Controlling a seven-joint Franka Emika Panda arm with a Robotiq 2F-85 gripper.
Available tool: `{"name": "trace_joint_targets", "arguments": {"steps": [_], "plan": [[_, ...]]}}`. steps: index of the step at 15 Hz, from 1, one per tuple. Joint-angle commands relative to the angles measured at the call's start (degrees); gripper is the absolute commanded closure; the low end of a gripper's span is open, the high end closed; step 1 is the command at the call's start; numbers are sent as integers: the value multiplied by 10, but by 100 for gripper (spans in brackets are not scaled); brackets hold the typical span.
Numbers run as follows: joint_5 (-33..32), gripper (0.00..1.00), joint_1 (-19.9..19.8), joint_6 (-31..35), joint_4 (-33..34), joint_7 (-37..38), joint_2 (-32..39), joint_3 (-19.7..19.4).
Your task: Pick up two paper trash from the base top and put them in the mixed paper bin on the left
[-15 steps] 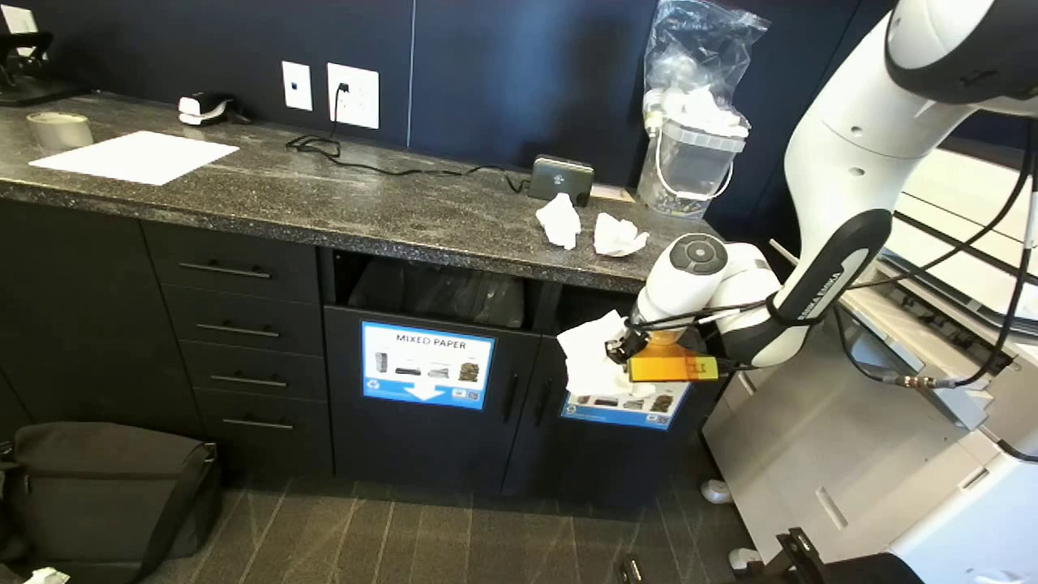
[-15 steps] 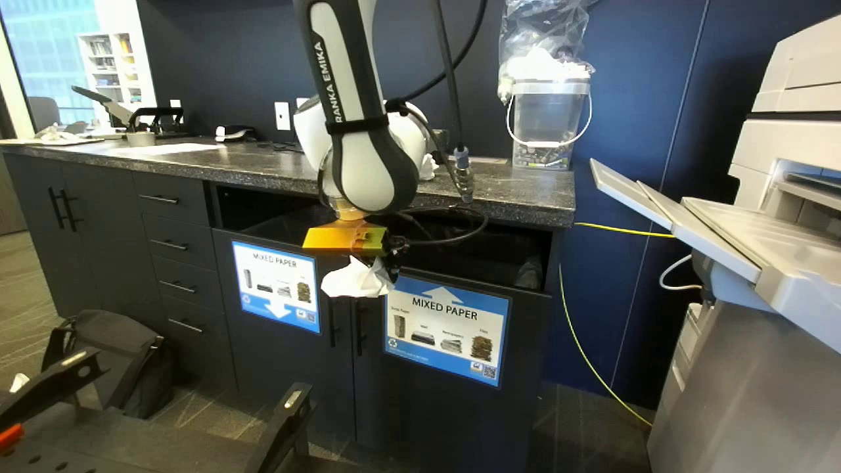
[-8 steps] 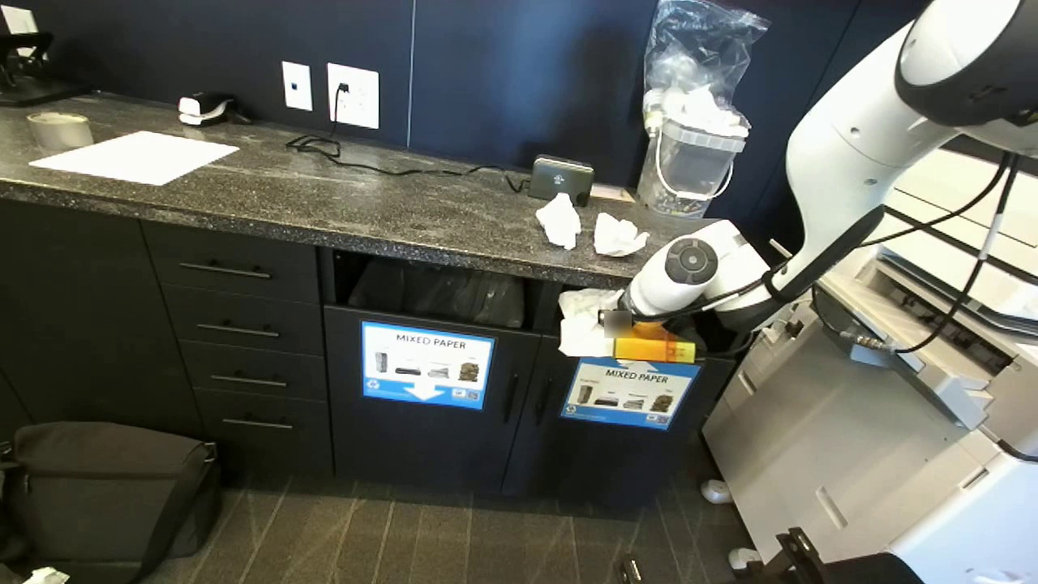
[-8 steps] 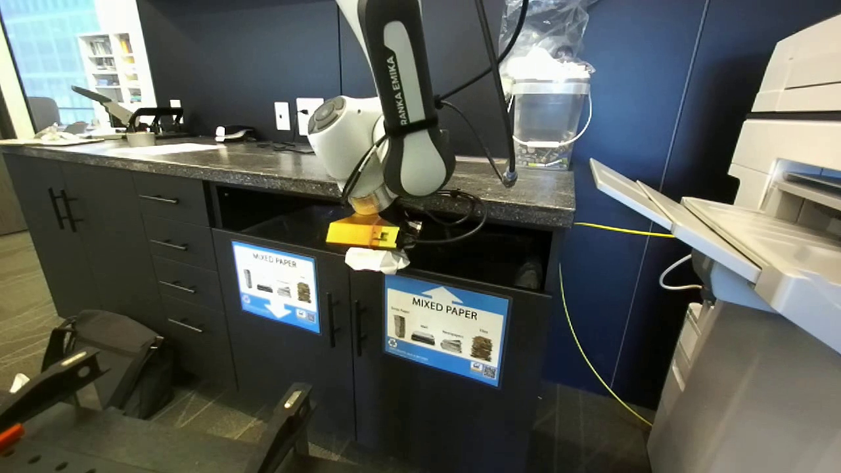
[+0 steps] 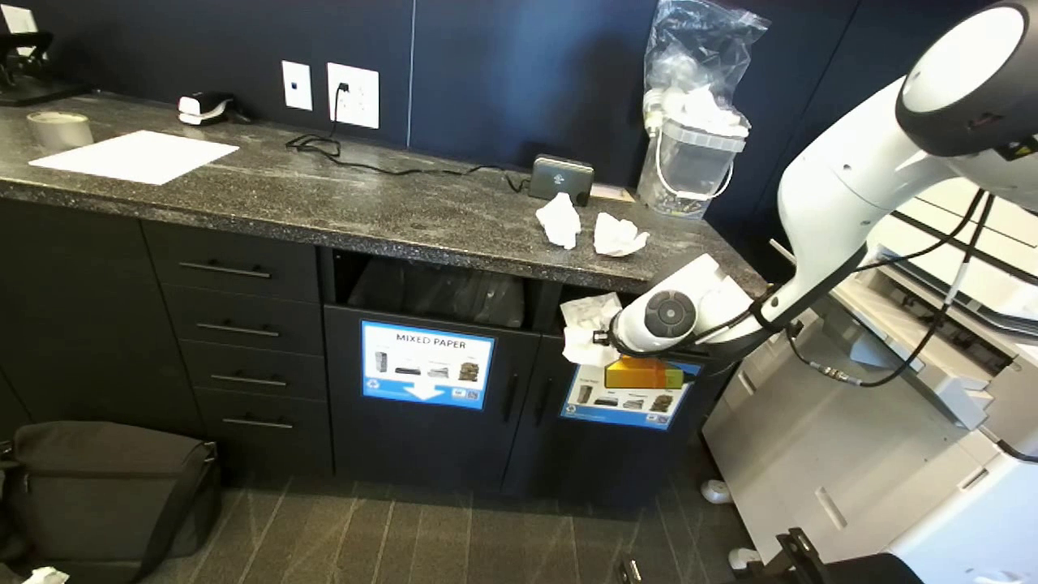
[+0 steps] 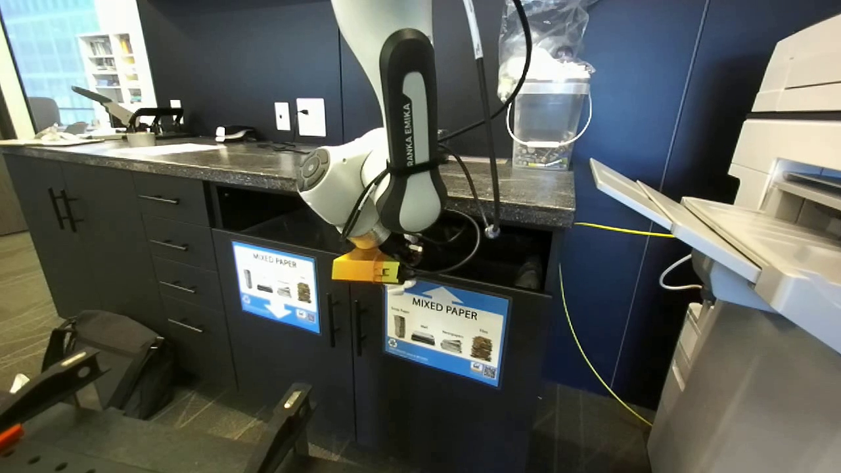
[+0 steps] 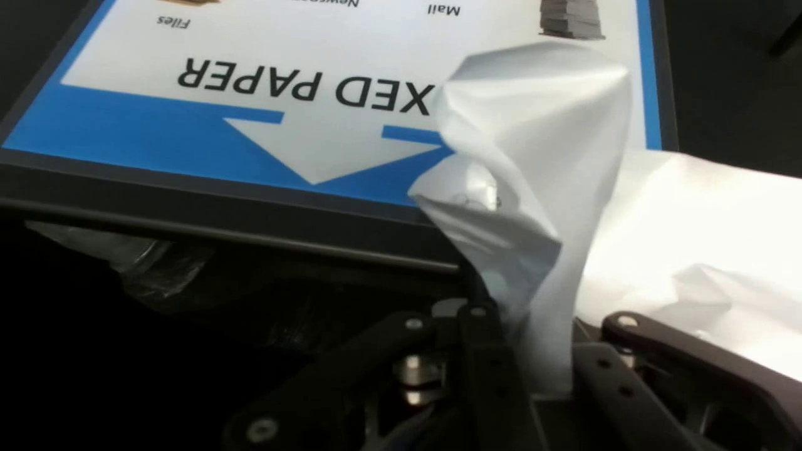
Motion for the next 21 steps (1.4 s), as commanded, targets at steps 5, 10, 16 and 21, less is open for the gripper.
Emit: {"name": "trace_joint_targets", "arguments": {"steps": [5,10,16,21], "plan": [[1,92,78,-151,-33,-1,-16,-48],[3,92,280,-133,-14,151,-47,-201],[-2,92,377,-193,-10,263,-14,-267],[-3,93,347,-205,-3,272,19,-270]]}}
